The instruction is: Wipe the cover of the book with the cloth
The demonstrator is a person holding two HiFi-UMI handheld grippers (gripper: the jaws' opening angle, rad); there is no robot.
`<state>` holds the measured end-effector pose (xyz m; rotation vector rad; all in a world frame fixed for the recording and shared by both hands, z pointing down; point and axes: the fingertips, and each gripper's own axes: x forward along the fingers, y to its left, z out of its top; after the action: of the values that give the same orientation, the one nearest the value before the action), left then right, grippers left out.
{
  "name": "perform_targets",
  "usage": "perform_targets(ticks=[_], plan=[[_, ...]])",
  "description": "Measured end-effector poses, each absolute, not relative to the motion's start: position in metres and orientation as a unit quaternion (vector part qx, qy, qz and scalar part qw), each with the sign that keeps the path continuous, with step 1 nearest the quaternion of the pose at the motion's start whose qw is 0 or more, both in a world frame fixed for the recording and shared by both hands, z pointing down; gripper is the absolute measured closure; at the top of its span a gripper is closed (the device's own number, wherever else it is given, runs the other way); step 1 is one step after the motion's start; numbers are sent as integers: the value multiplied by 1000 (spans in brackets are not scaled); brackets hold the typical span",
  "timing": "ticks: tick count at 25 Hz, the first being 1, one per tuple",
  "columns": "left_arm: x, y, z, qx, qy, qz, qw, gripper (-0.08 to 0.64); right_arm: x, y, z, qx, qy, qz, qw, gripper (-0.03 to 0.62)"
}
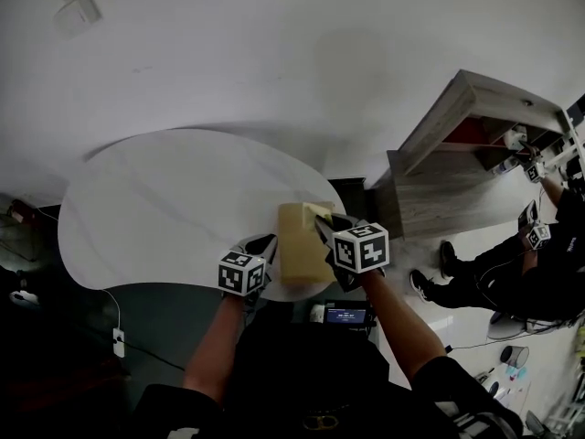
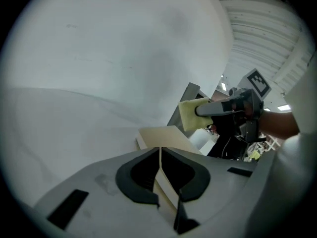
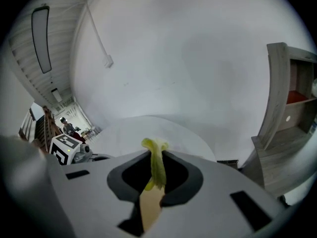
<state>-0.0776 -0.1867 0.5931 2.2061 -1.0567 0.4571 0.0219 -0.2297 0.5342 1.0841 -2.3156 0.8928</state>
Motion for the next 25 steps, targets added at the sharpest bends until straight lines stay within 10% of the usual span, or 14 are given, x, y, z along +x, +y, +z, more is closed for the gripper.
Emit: perform_targets(ticks=[25], plan=[[-62,-181,633,829,-325,194,413,486,-43,-254,601,328,-794,434,271,505]])
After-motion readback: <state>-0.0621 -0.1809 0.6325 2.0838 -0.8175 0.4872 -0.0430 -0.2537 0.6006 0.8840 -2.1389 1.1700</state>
